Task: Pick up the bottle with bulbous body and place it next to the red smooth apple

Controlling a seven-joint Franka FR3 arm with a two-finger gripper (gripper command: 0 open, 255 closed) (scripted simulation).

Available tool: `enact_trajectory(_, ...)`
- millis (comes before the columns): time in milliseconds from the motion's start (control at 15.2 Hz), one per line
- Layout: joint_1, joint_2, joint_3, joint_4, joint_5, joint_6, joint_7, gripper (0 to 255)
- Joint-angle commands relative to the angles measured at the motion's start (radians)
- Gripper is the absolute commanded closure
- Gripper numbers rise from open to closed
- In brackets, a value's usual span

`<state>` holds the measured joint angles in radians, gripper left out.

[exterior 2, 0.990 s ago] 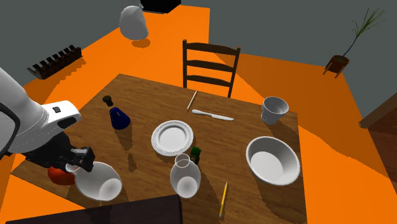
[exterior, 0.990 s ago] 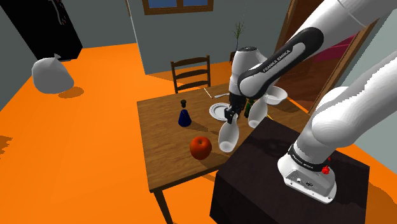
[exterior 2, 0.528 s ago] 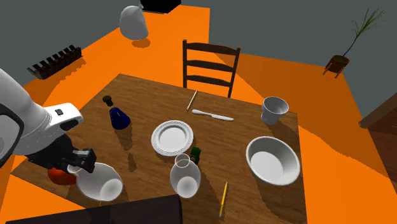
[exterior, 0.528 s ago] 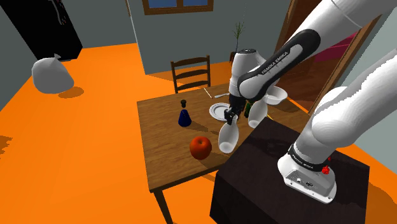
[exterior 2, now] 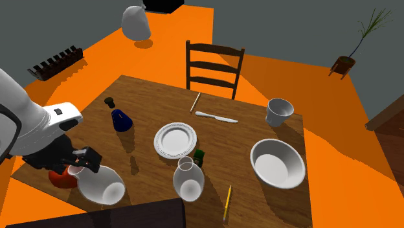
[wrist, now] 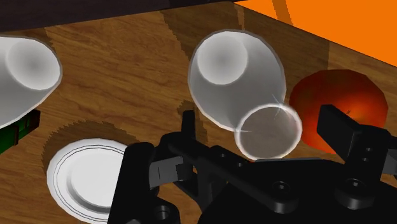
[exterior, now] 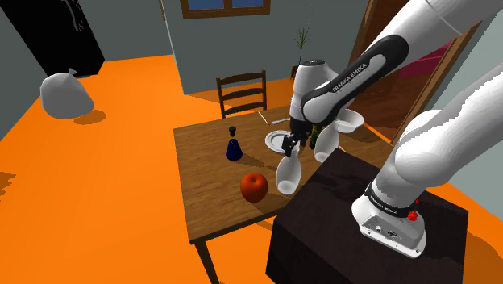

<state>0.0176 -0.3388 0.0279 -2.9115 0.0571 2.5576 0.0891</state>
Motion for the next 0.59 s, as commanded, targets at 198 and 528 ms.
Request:
enact_trajectory(198, -0.005, -0.134, -0.002, 0.034, -0.008, -0.170, 0.003, 0)
enact_trajectory(528, -0.005, -0.134, -0.002, 0.034, -0.008, -0.170, 0.003, 0)
